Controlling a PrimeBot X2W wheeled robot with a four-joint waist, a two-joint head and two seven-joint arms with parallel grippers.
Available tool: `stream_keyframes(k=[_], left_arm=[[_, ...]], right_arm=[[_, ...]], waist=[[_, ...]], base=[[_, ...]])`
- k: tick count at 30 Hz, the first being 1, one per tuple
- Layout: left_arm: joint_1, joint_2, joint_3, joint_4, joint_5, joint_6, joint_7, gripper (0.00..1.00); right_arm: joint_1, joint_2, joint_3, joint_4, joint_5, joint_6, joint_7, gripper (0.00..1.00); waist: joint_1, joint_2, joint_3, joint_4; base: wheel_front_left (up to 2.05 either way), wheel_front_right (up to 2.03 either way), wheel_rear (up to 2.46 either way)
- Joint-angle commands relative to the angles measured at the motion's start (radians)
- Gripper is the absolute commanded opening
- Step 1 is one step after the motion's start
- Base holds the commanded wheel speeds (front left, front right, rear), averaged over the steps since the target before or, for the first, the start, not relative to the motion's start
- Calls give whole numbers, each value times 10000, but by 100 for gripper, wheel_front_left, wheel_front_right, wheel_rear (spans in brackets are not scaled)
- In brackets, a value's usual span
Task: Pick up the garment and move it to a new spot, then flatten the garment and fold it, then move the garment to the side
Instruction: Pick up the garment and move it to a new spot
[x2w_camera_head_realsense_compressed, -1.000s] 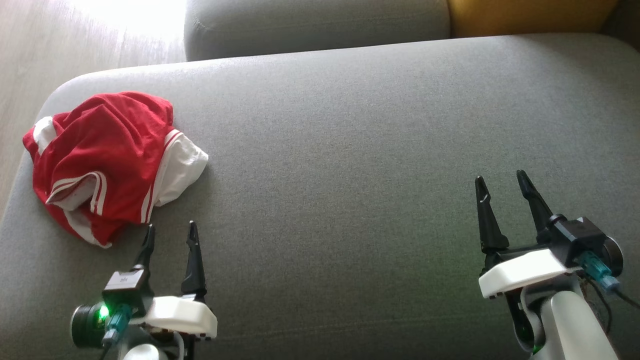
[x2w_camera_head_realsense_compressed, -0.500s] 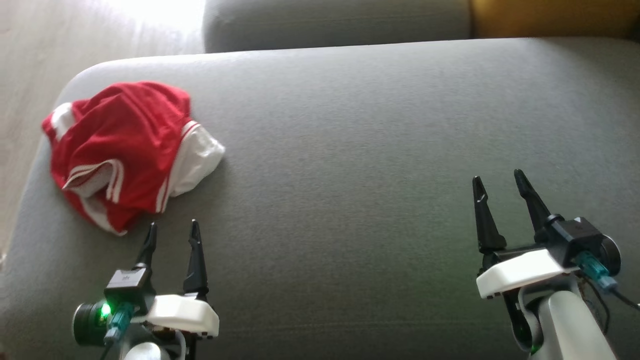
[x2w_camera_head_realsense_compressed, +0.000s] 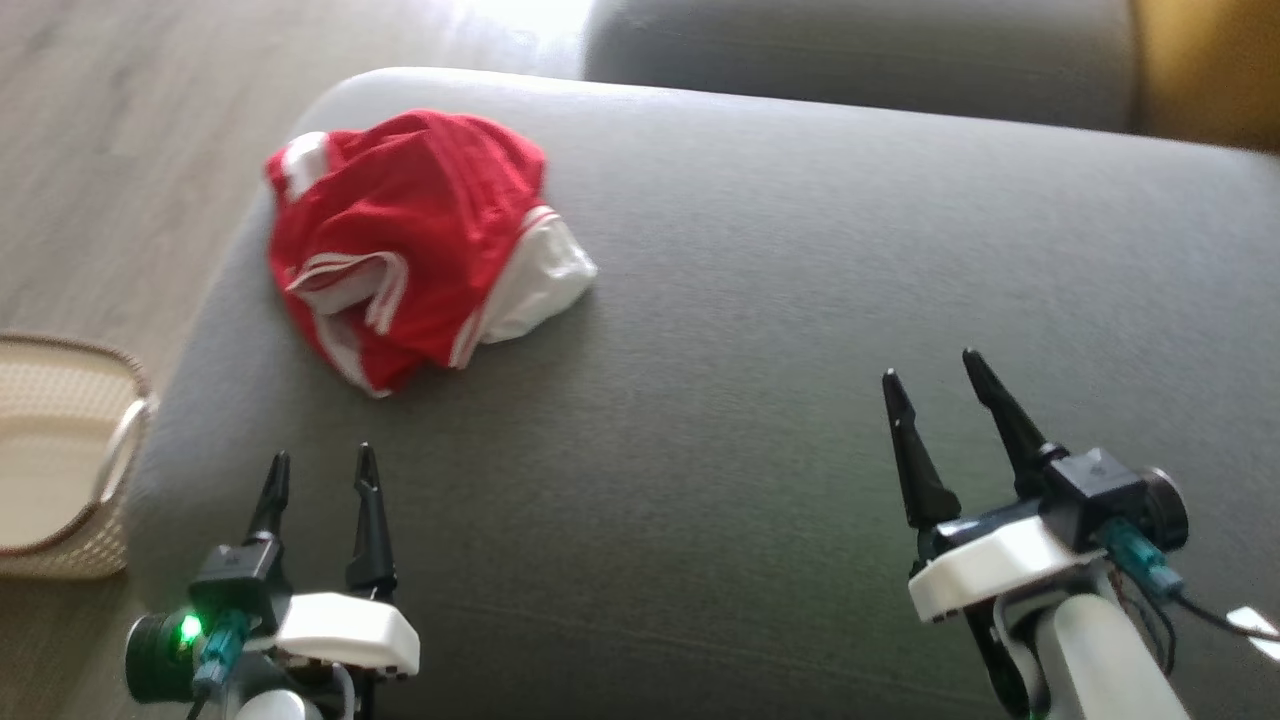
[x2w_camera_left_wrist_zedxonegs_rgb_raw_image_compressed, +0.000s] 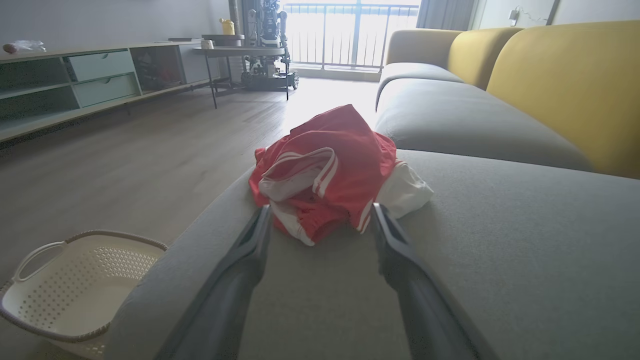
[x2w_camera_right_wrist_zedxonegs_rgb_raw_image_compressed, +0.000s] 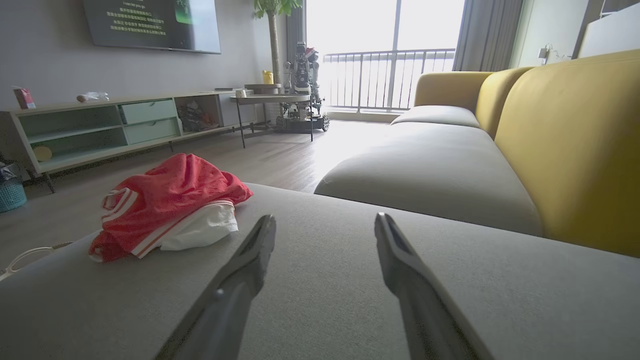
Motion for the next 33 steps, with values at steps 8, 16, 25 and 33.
stream_keyframes(k=[8,16,25,33], left_arm=[[23,15,413,-329,259,-141,-124,100],[195,15,405,-412,345,-150,-124,100],[412,24,756,-527,391,-245,-124,100],[419,20,804,-574,331,-257,-124,100]], right_arm=[[69,20,523,-263,250,-4,-93,100],[173,20,821,-224,463,-4,-93,100],[171,20,1005,-134,502,-4,-93,100],[119,20,1042,-82,595,-4,-93,100]], waist=[[0,0,-422,1210],[0,0,-610,1899],[0,0,-547,2248],[0,0,-635,2202]], base=[[0,0,0],[0,0,0],[0,0,0],[0,0,0]])
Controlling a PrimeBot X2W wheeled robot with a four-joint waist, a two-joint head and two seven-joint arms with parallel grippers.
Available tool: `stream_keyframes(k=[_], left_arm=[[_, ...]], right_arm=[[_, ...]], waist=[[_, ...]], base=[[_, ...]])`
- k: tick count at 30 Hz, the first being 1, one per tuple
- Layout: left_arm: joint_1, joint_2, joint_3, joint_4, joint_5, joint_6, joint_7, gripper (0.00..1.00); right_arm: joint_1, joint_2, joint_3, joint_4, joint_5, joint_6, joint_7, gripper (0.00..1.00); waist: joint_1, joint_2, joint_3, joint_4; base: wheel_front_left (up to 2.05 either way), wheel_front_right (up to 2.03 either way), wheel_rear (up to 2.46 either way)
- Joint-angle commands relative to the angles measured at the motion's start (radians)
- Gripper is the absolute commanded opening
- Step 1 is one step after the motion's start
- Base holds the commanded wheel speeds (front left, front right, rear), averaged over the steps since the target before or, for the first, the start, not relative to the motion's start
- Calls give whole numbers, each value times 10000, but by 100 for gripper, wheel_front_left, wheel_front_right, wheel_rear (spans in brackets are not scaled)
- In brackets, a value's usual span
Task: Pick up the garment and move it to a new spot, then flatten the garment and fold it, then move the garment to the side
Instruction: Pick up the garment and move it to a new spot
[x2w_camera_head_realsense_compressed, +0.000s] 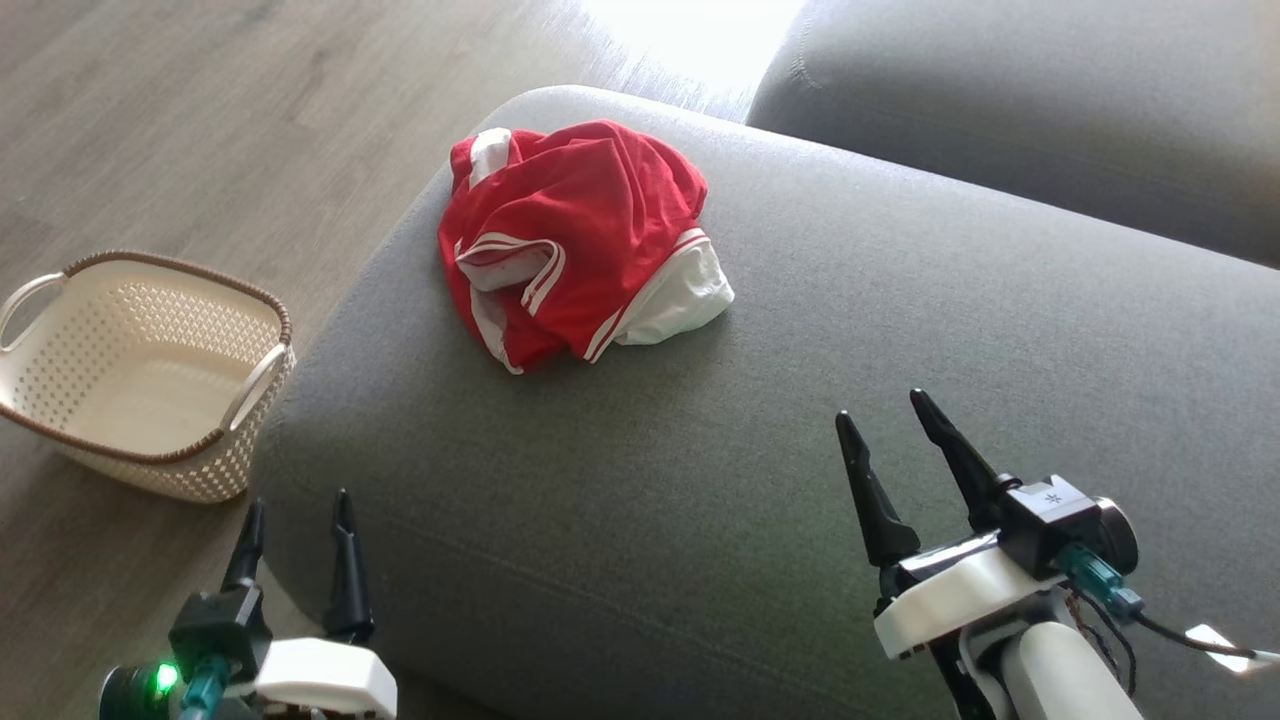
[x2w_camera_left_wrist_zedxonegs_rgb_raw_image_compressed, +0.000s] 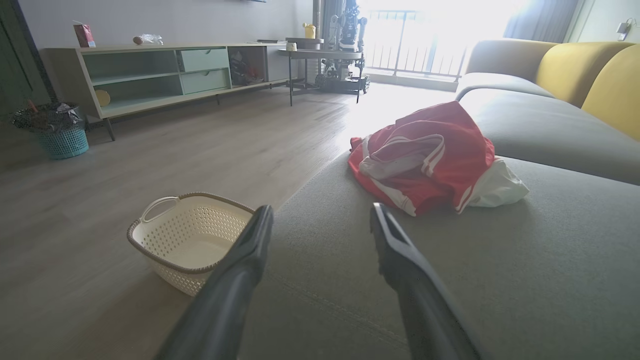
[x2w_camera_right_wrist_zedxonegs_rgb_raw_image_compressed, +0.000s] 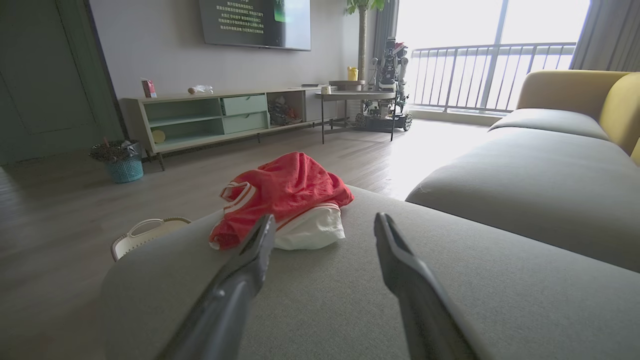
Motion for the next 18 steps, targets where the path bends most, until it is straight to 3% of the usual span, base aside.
stream_keyframes(k=[1,9,18], left_arm=[[-392,12,298,-380,-28,-36,-124,100],[-567,9,534,-472,-320,-163,-124,100],[-1729,185,867,-469,-507,-997,-124,100]], right_arm=[[-194,20,139,-325,61,-2,-93,100],[-288,20,-40,-448,-139,-2,-93,100],[-962,20,-291,-828,-684,-2,-93,100]], waist=[[0,-1,-11,-22],[0,-1,451,-371],[0,-1,1729,-1077]], base=[[0,0,0],[0,0,0],[0,0,0]])
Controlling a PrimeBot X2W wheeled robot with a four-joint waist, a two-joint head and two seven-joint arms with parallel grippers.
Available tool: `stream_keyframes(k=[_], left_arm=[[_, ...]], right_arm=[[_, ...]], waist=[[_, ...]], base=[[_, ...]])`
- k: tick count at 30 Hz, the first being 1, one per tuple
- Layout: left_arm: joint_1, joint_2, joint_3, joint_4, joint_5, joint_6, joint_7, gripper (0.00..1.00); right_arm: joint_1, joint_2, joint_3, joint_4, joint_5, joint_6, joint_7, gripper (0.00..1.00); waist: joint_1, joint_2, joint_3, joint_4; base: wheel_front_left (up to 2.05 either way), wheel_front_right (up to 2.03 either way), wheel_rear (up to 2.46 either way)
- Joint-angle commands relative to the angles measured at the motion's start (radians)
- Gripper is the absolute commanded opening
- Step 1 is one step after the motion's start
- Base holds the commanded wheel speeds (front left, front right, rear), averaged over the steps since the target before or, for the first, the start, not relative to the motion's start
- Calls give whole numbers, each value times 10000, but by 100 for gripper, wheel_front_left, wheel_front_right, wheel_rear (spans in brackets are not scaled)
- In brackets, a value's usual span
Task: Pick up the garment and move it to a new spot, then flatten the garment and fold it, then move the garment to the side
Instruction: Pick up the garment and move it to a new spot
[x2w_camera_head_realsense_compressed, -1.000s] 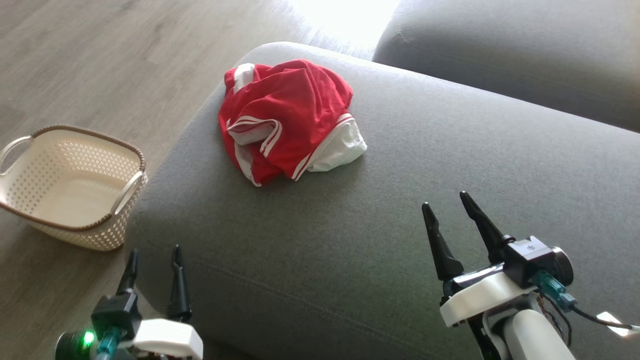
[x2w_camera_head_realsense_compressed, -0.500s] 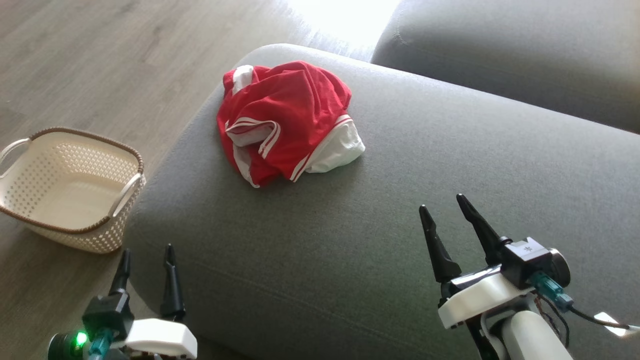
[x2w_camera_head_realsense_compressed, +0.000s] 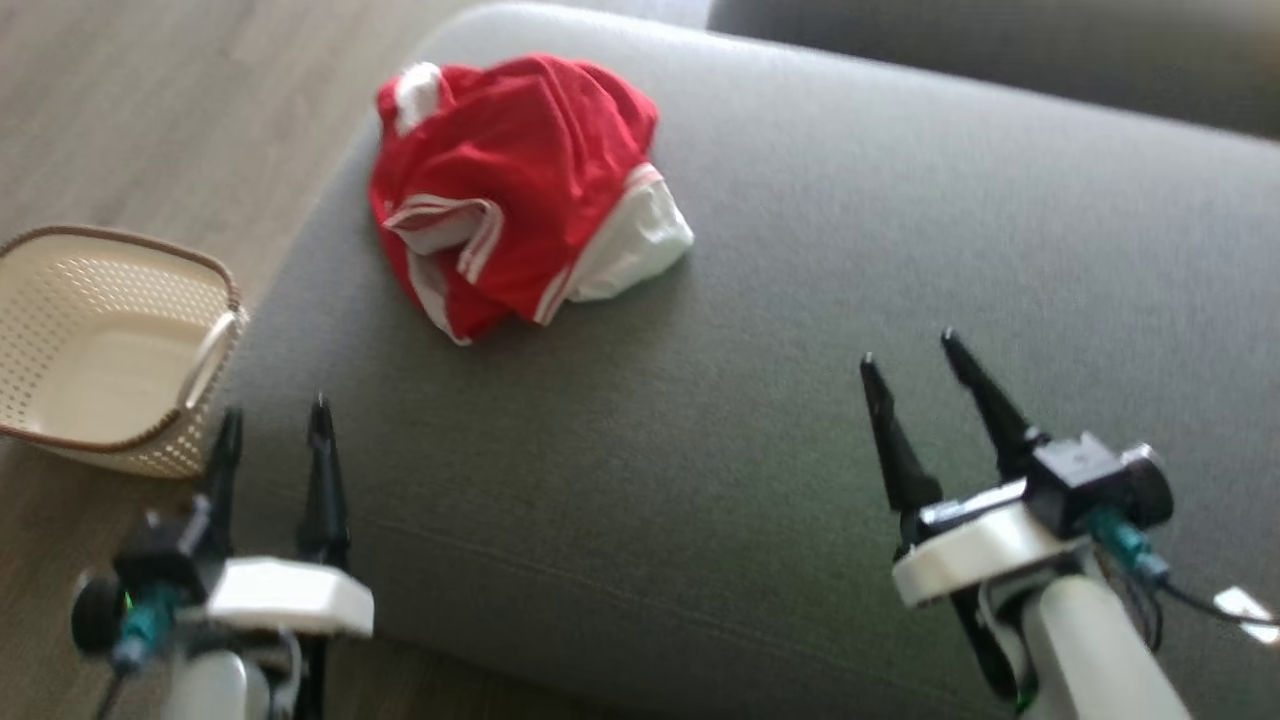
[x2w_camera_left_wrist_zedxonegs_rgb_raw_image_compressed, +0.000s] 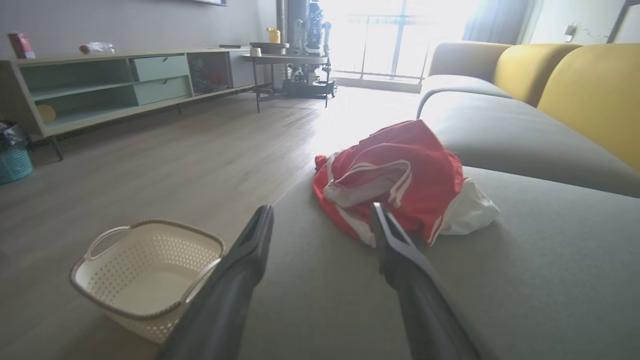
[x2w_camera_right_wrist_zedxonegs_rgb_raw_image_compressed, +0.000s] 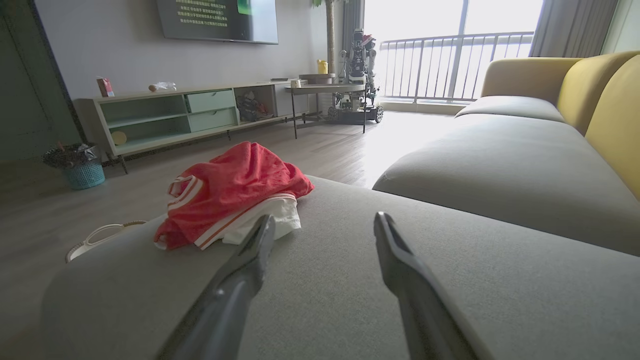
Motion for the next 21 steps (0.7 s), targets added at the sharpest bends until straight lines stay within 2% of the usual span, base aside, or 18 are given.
stream_keyframes(k=[1,9,14,21], left_arm=[[-785,169,466,-366,-98,-105,-124,100],[-2935,905,511,439,-525,-763,130,100],[-4784,1504,211,1194,-1639,-1058,1502,100],[-6930,2727,-820,2210,-2795,-1115,3619,100]], right_arm=[[-584,20,151,-459,-131,-2,-93,100],[-1168,20,-154,-928,-596,-2,-56,100],[-1511,20,-492,-1317,-818,-2,15,100],[-1803,20,-741,-1849,-874,-2,110,100]], waist=[[0,0,590,-428],[0,0,1711,-1066],[0,0,2321,-1503],[0,0,3052,-2066]], base=[[0,0,0],[0,0,0],[0,0,0],[0,0,0]])
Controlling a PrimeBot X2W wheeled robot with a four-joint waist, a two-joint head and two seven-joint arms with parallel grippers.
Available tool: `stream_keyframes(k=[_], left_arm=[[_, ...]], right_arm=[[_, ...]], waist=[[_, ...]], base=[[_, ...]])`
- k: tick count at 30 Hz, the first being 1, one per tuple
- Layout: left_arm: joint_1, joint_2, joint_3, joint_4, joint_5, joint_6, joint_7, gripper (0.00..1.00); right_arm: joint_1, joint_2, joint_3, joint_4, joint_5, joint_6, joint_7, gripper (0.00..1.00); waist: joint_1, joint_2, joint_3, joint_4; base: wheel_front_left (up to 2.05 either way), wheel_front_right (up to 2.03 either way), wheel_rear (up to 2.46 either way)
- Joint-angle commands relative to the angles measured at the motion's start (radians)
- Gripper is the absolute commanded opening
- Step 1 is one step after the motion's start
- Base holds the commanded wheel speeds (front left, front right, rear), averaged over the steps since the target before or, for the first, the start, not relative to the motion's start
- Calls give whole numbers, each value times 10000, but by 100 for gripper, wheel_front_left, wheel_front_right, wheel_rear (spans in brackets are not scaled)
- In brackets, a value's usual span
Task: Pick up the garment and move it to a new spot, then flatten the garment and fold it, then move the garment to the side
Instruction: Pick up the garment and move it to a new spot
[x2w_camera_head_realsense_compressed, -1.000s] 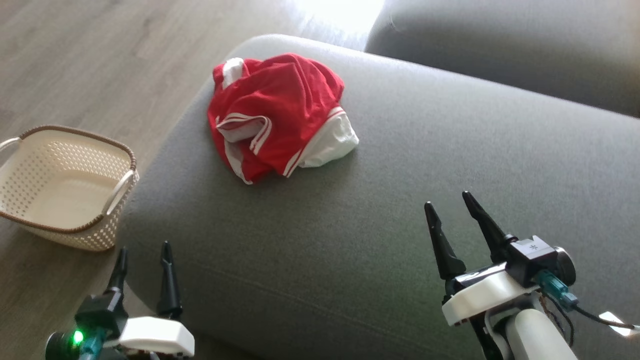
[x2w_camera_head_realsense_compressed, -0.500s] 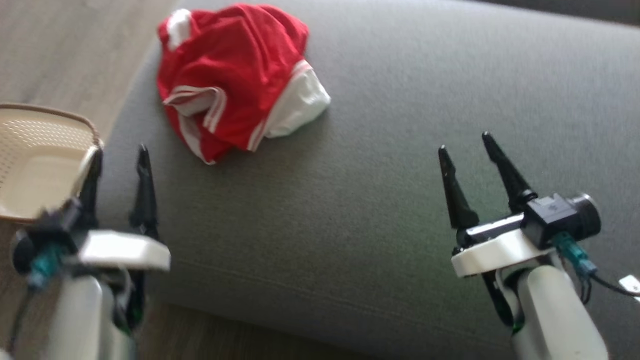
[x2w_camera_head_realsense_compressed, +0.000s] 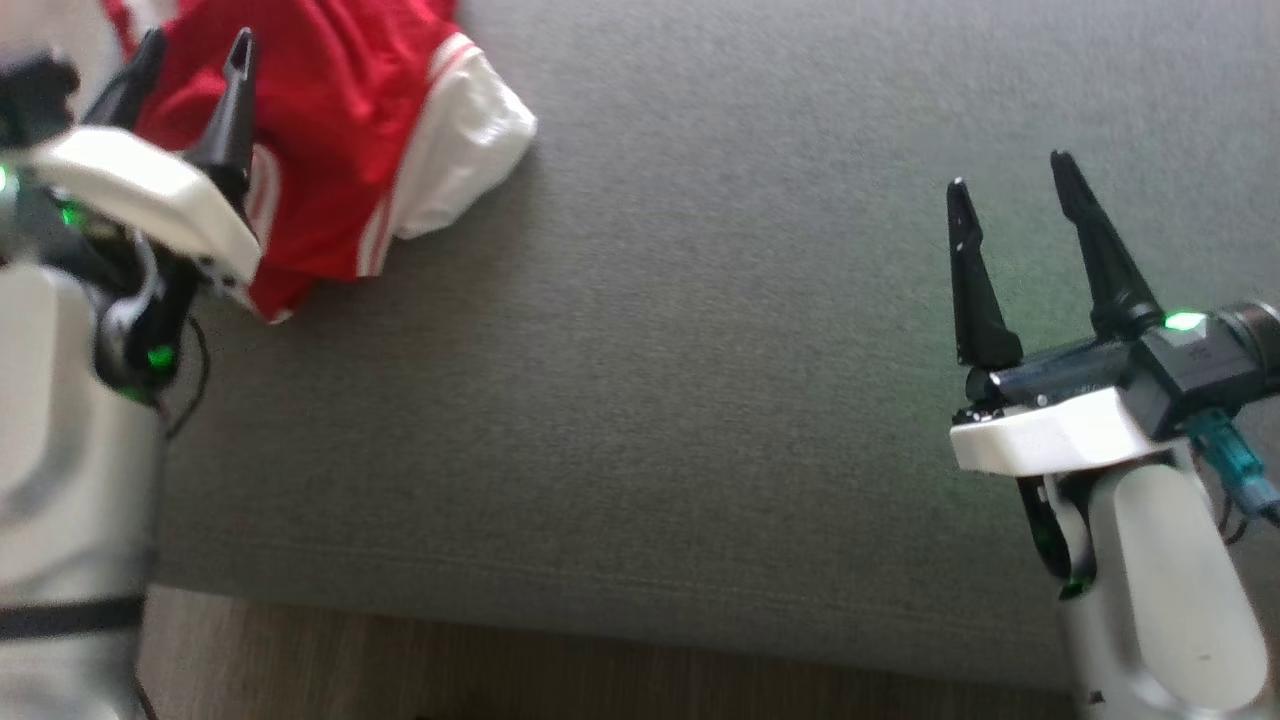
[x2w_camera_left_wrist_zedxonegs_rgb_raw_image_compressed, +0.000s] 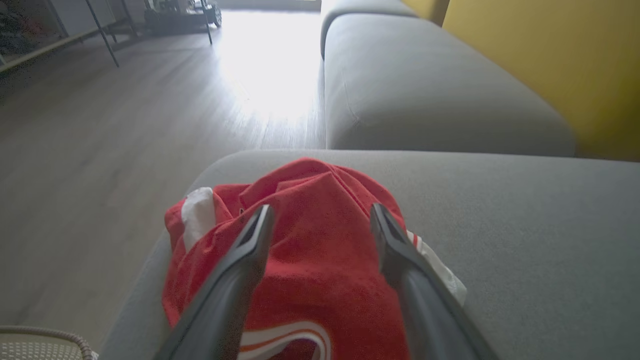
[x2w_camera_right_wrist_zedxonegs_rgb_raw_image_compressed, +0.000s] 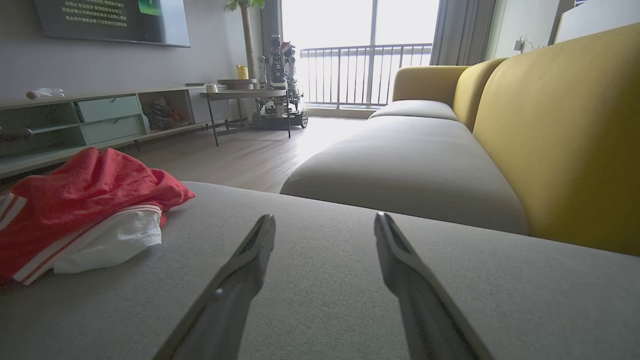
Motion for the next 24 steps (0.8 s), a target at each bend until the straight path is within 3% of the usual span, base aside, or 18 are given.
stream_keyframes(k=[1,9,20,21,24], left_arm=[[-637,710,71,-81,-174,-57,336,100],[-2271,1469,-795,1646,-839,-60,1801,100],[-3173,1699,-1601,3680,-942,-60,2130,100],[-3224,1709,-1651,3776,-1005,-60,2079,1],[-3326,1745,-1888,3930,-1176,-61,1896,0]], right_arm=[[-291,34,246,-455,-43,-2,46,100],[-401,34,253,-702,-60,-2,38,100],[-484,34,314,-759,-15,-2,-7,100],[-488,34,318,-754,-14,-2,-11,100],[-498,34,275,-705,5,-2,-28,100]], waist=[[-2,0,378,-357],[-2,0,811,-772],[-2,0,1005,-1124],[-2,0,1007,-1145],[-2,0,946,-1167]], base=[[0,0,0],[0,0,0],[0,0,0],[0,0,0],[0,0,0]])
